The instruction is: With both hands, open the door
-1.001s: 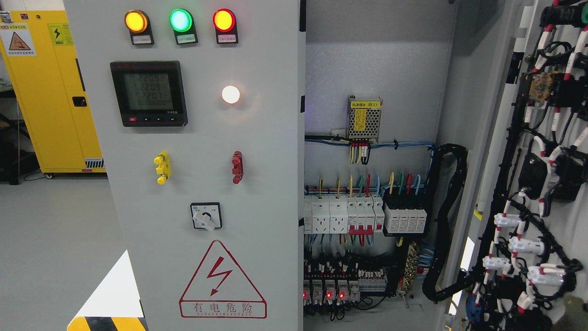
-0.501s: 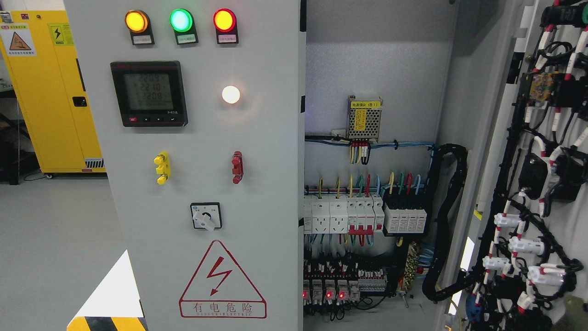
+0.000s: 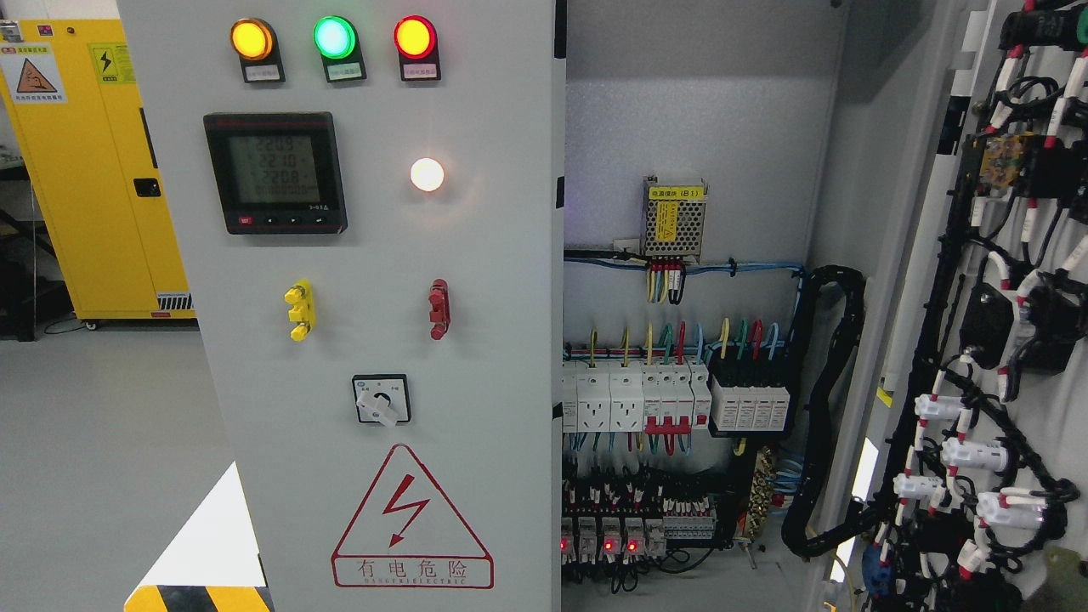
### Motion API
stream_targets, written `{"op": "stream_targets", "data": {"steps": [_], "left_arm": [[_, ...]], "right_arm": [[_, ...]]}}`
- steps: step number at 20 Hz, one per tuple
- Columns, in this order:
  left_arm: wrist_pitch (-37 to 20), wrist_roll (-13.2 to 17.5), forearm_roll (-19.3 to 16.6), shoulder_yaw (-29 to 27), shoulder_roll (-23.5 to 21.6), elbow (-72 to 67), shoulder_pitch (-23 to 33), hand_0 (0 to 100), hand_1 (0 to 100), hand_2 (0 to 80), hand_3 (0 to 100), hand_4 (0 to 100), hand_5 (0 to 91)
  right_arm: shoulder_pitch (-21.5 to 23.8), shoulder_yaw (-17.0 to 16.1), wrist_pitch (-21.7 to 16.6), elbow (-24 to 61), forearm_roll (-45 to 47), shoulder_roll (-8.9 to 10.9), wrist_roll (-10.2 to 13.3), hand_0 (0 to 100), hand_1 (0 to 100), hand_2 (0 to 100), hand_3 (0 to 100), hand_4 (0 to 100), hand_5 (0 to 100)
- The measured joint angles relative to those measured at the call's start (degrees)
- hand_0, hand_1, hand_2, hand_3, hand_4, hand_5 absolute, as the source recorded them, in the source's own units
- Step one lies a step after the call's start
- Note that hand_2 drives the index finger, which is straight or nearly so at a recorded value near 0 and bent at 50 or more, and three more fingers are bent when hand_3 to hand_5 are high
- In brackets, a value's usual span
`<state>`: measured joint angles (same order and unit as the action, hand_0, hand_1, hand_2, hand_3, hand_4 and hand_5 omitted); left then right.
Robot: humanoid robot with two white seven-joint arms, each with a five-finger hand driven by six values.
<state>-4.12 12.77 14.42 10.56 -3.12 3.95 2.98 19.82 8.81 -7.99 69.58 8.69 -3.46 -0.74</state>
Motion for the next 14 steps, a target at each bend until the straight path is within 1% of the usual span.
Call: {"op": "stream_targets", "data": {"steps": [3, 6, 10, 14], "left_arm": [[-0.2, 0.0, 0.0, 0.0, 0.0, 0.0, -0.4, 12, 56, 0.0, 0, 0, 0.0], [-0.3, 0.0, 0.1, 0.0, -0.1, -0.1, -0.6, 12, 56, 0.0, 0, 0, 0.0], [-0.4, 0.0, 0.1, -0.1, -0.1, -0.2, -0.9, 12, 56, 0.0, 0, 0, 0.0], [-0.4, 0.0, 0.1, -0.1, -0.1, -0.2, -2.0, 12, 56, 0.0, 0, 0, 0.0]], "right_arm": [[0.9, 2.0, 0.6, 10.9, 0.0, 0.08, 0.0, 0, 50, 4, 0, 0, 0], [0.3, 3.7, 0.8, 19.2, 0.0, 0.08, 0.2, 0, 50, 4, 0, 0, 0], [-3.2, 5.4, 0.9, 27.5, 0.0, -0.08, 0.5, 0, 50, 4, 0, 0, 0], [-7.1, 6.4, 0.7, 33.4, -0.2, -0.30, 0.6, 0, 50, 4, 0, 0, 0]]}}
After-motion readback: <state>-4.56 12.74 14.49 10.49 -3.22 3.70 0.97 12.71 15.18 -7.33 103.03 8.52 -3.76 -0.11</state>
